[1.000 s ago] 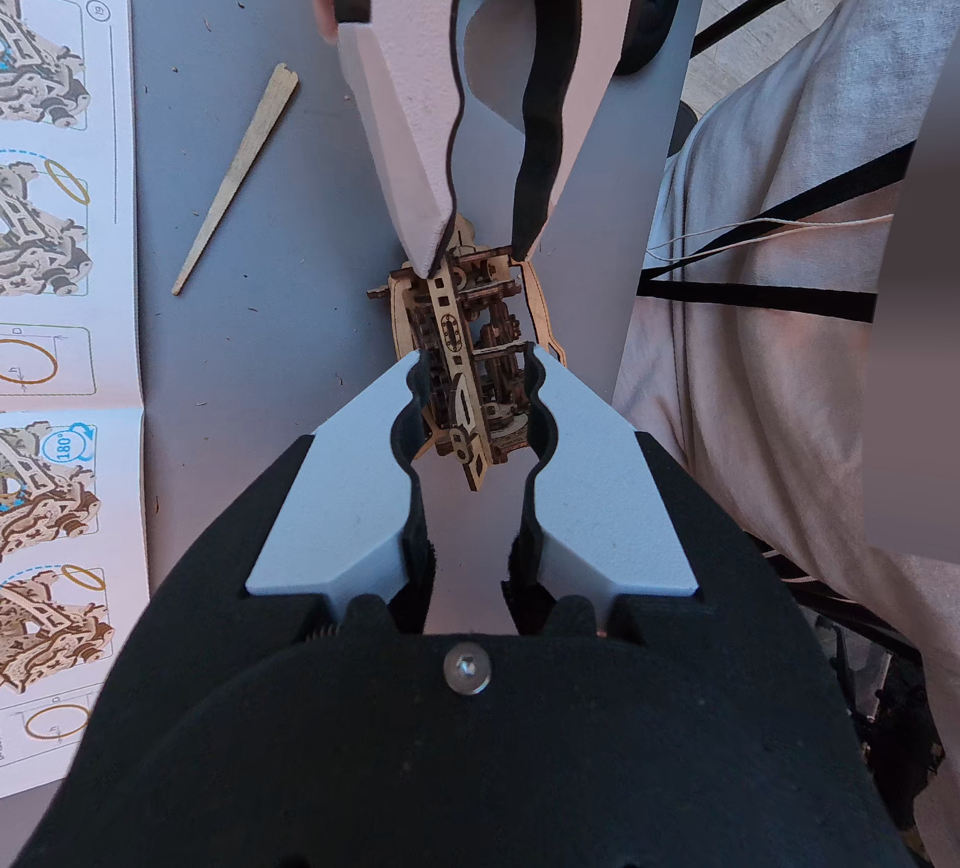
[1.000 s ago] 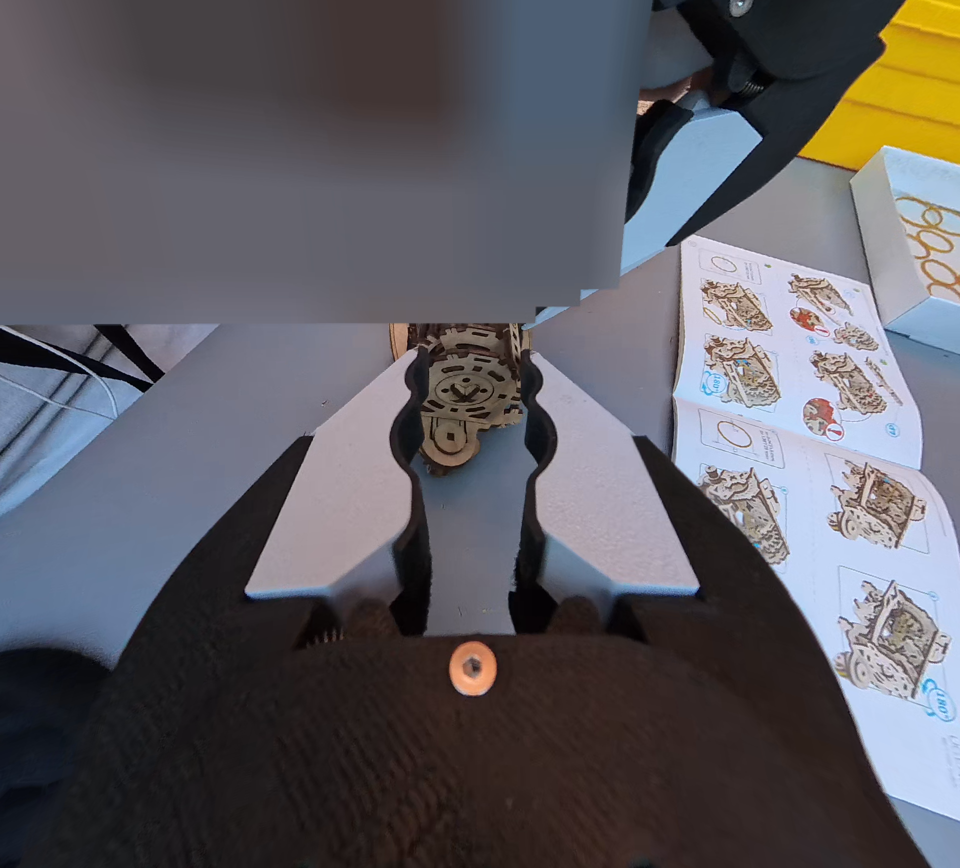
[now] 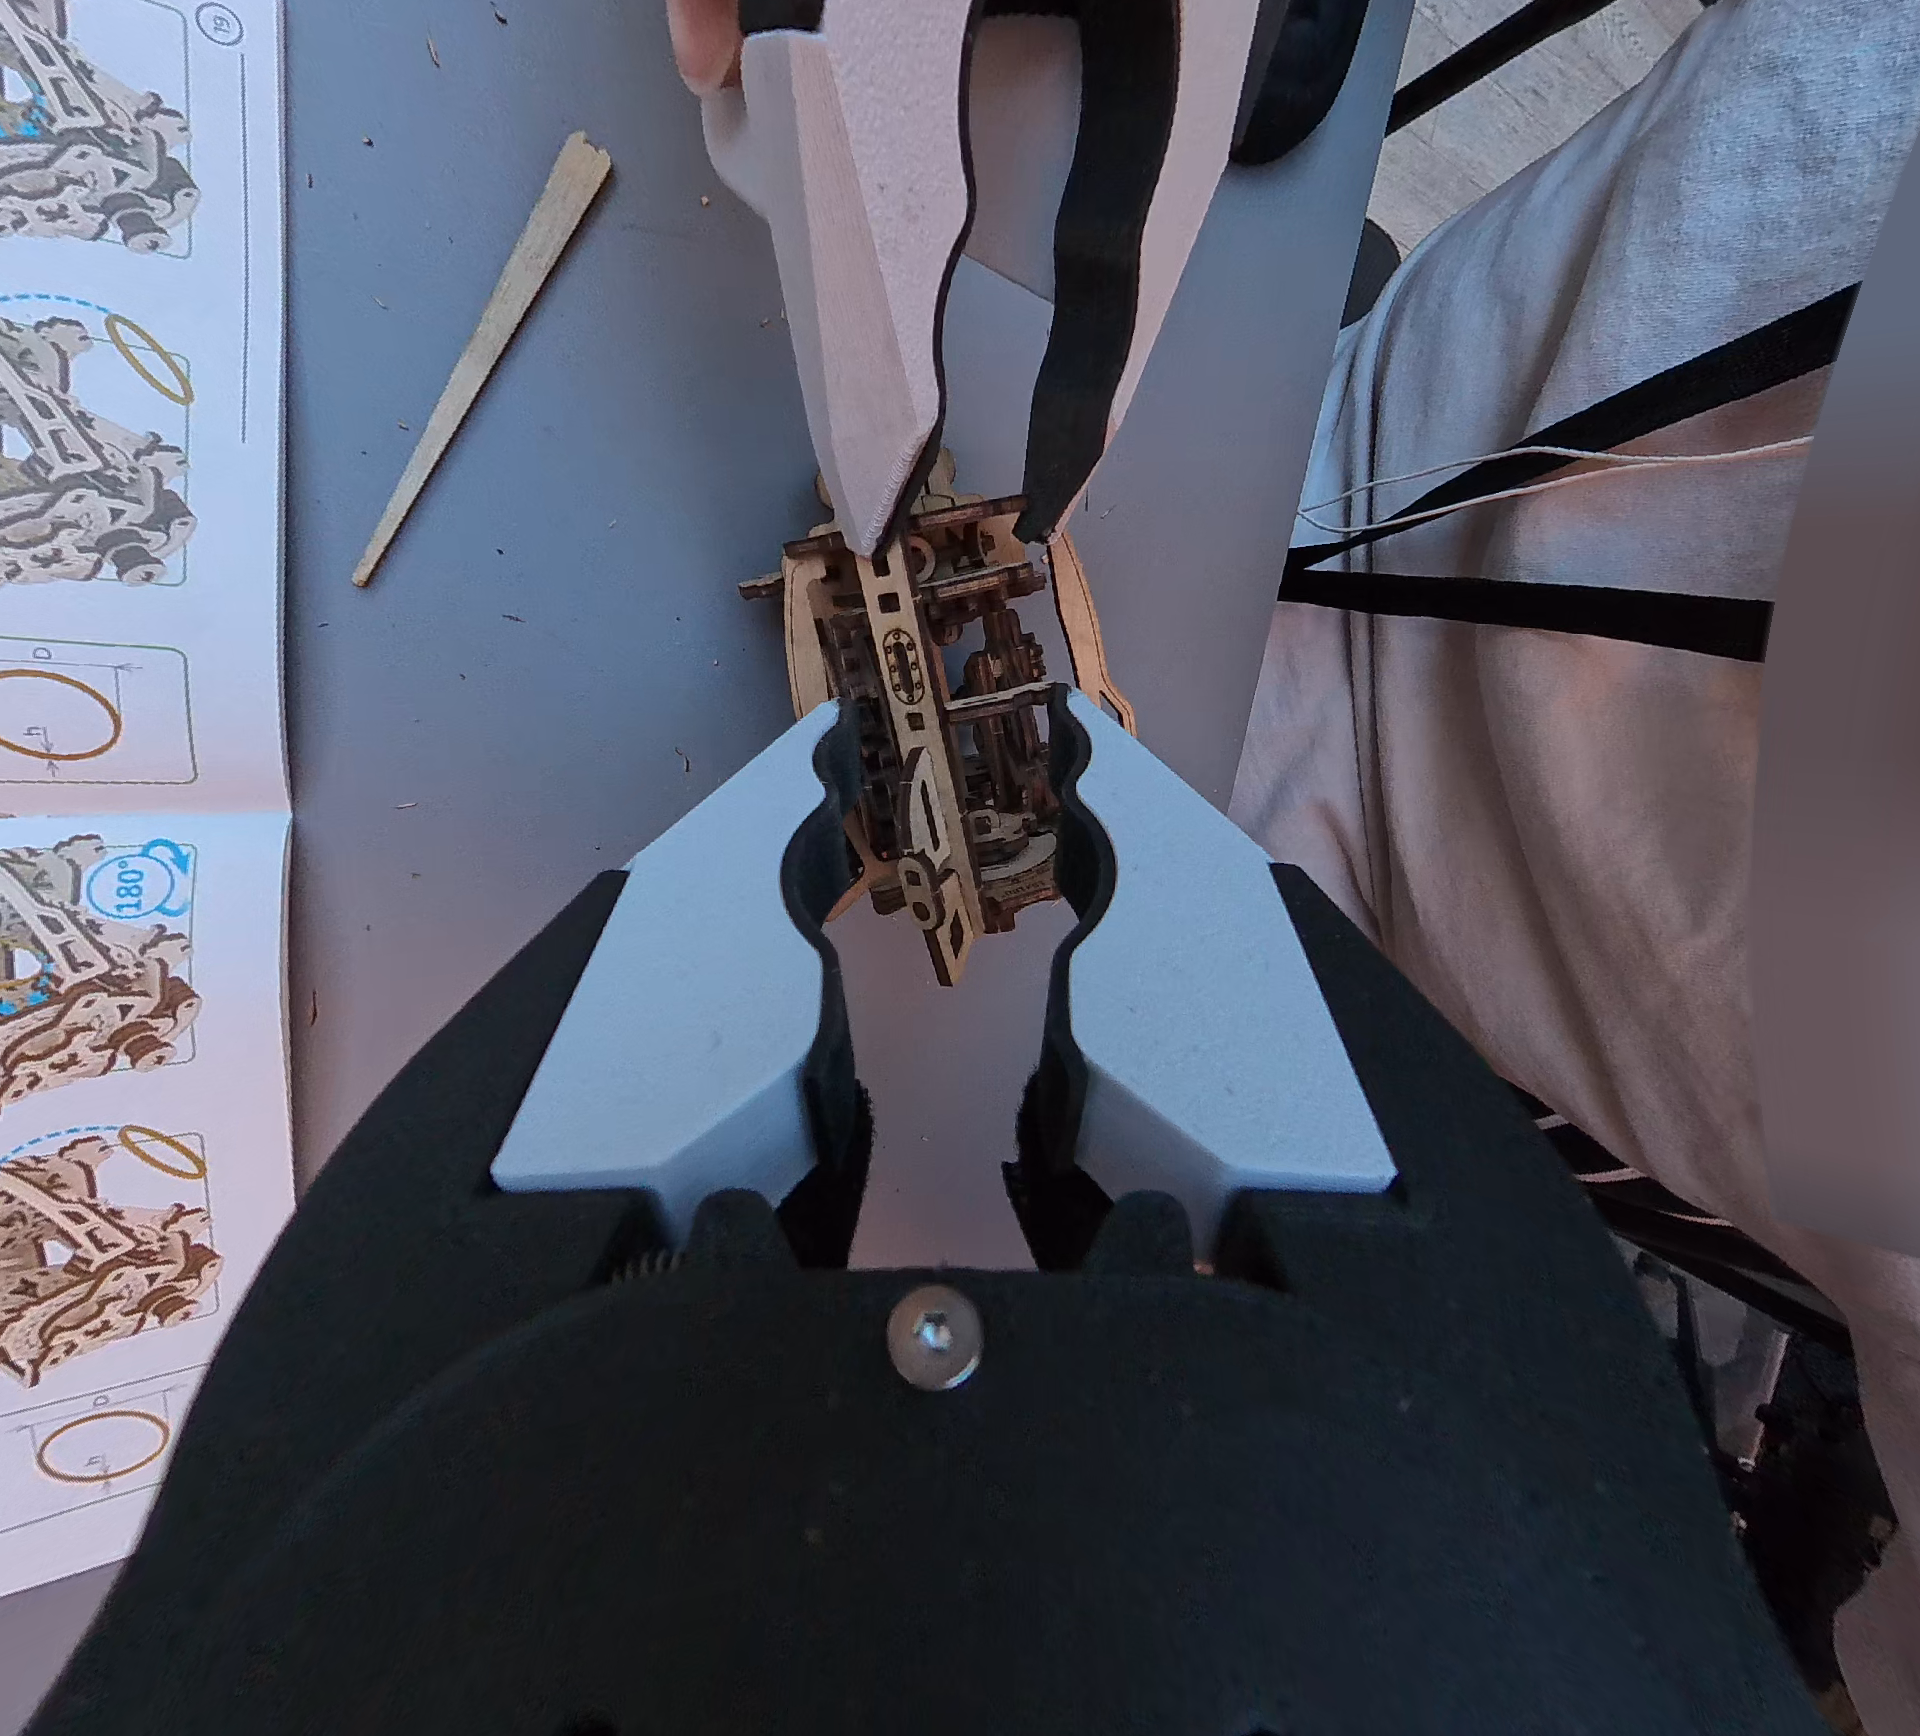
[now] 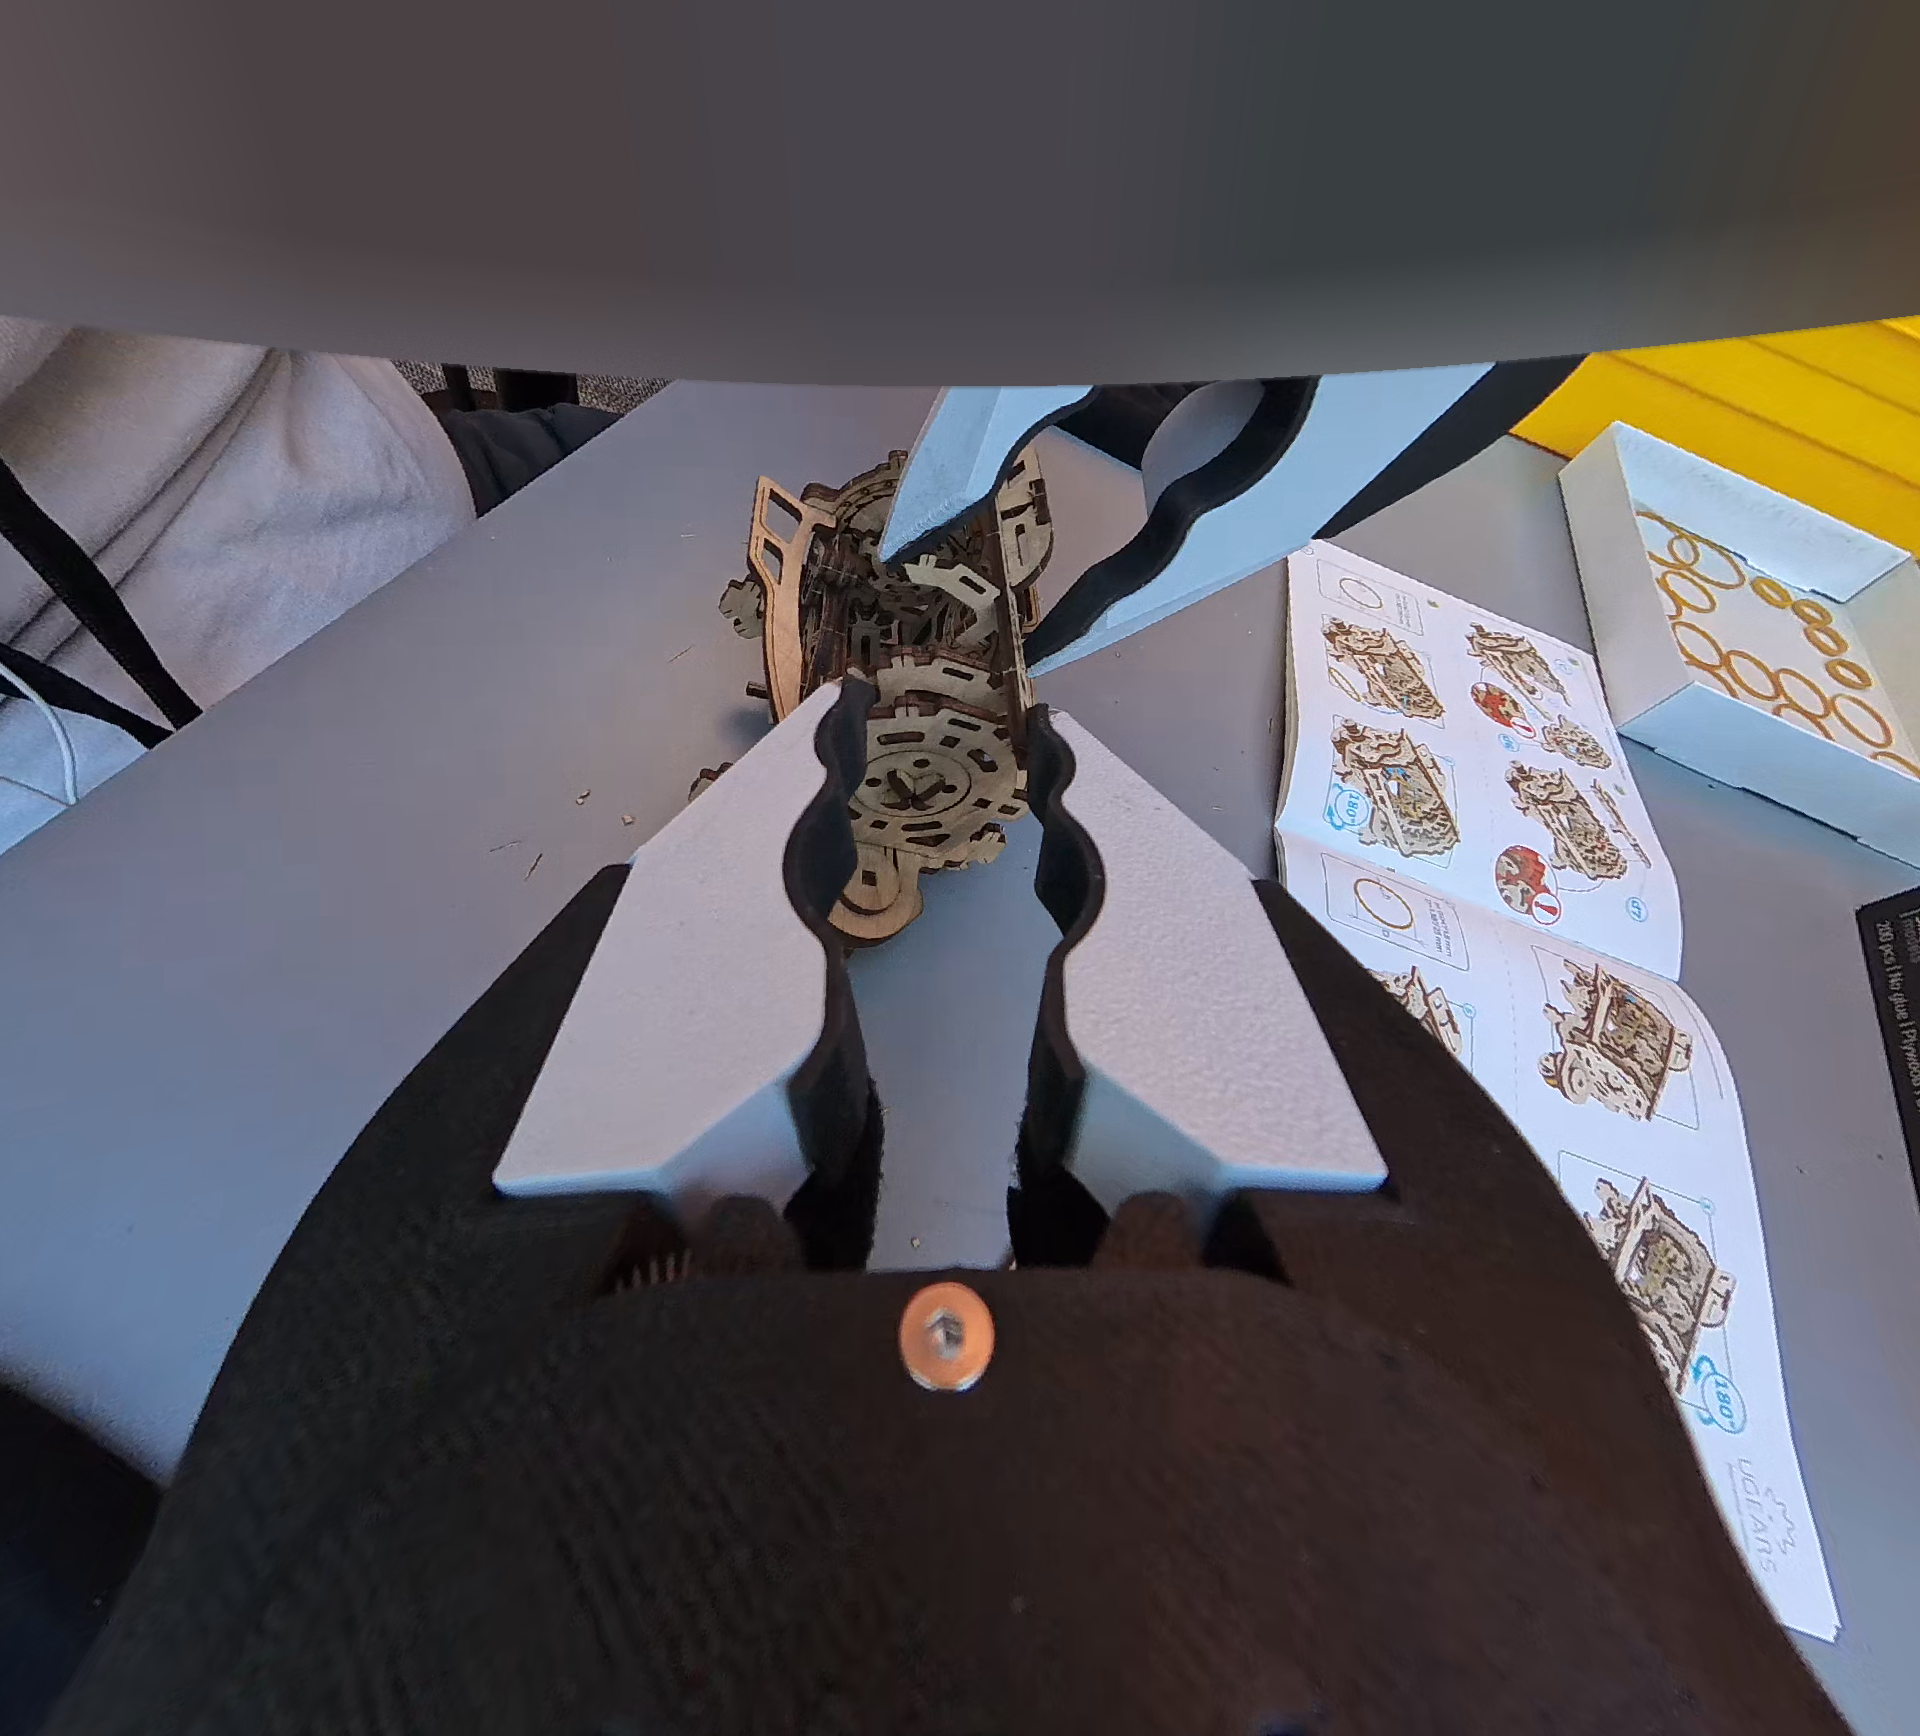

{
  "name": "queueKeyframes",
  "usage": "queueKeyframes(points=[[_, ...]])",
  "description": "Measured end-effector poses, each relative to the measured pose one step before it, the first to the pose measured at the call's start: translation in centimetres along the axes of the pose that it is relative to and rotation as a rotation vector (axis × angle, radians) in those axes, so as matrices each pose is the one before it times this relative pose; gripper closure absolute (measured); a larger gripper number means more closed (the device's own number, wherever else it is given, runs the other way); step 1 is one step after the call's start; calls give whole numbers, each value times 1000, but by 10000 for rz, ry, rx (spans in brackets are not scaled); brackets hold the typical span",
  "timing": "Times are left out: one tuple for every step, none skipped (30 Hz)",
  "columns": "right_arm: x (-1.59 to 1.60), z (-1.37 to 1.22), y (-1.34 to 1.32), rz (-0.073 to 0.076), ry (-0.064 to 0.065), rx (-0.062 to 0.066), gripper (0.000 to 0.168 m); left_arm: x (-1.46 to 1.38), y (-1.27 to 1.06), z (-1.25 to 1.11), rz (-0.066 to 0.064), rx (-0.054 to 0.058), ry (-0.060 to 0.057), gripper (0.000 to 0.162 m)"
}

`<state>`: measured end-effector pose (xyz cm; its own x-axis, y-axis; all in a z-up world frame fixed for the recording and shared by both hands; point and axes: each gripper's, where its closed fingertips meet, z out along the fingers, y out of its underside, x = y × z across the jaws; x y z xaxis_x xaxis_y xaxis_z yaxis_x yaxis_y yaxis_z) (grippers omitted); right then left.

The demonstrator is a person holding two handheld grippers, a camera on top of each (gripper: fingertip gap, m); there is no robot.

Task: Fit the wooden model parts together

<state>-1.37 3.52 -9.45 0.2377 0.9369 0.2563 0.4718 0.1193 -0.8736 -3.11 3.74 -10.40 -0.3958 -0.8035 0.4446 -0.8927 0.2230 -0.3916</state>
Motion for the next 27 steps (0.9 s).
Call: queueKeyframes(points=[[-16, -3, 2, 24, -16, 16, 138, 17, 2, 0, 12, -1, 0, 127], [19, -12, 11, 33, -12, 32, 138, -12, -5, 3, 2, 4, -8, 127], [-17, -5, -11, 29, -24, 34, 138, 14, 10, 7, -1, 2, 10, 128], [-26, 15, -46, -13, -27, 27, 138, 30, 8, -2, 9, 1, 24, 128], [-65, 6, -74, 59, -69, 42, 138, 84, 22, -6, 9, -3, 42, 127], [-61, -25, -46, 97, -122, 64, 137, 70, 13, 0, 13, 4, 16, 128], [-19, -83, -189, 64, -106, 175, 138, 3, -13, 16, 30, 15, -27, 128], [45, -223, -451, -40, -46, 368, 142, -5, 15, -2, 34, 2, -10, 128], [342, -497, -719, -99, 126, 495, 144, 14, 11, -3, 23, -2, 19, 128], [436, -642, -640, -52, 126, 374, 146, 2, 14, -1, 11, 9, 16, 128], [324, -614, -248, -96, 27, 88, 147, 4, -9, 0, 11, 22, 14, 128], [444, -430, 206, -217, 159, -160, 148, -10, 0, 1, 6, 6, 10, 128], [299, -197, 454, -252, 182, -275, 149, -17, 1, 3, 1, -2, 0, 128], [-97, 63, 399, -147, -3, -210, 150, -16, -17, 2, -1, -7, -3, 128], [-350, 233, 209, 36, -166, -137, 144, -10, 4, 8, 0, -14, -3, 128], [-571, 286, -179, 316, -346, 52, 133, -21, -9, 4, 1, -8, -15, 128], [-431, 247, -302, 477, -313, 88, 124, -14, -2, 1, -4, 1, -12, 128], [-264, 150, -238, 258, -163, 32, 124, -9, 2, -5, -14, 15, -8, 128], [-148, 106, -67, -154, 31, -19, 126, -12, 7, -4, -24, 24, -3, 128], [74, 153, 123, -487, 289, -143, 129, -7, -3, -8, -38, 19, 5, 128], [-9, 218, 60, -598, 289, -153, 130, 16, 13, 6, -25, 0, -1, 128], [54, 242, -225, -413, 272, -14, 130, 6, 6, -5, 7, -17, -22, 127], [47, 206, -268, -166, 158, 5, 130, 21, -3, 10, 17, -22, -20, 128], [-100, 138, -204, 17, -12, 3, 130, 11, -8, 18, 16, -28, -18, 128], [150, 102, -6, 124, 75, -29, 129, 13, -1, 2, 15, -28, -18, 127], [132, 83, 265, 171, 18, -116, 129, 16, -4, 5, 17, -19, -18, 127], [6, 82, 334, 126, -65, -96, 130, 13, -1, 6, 25, -15, -19, 127]])
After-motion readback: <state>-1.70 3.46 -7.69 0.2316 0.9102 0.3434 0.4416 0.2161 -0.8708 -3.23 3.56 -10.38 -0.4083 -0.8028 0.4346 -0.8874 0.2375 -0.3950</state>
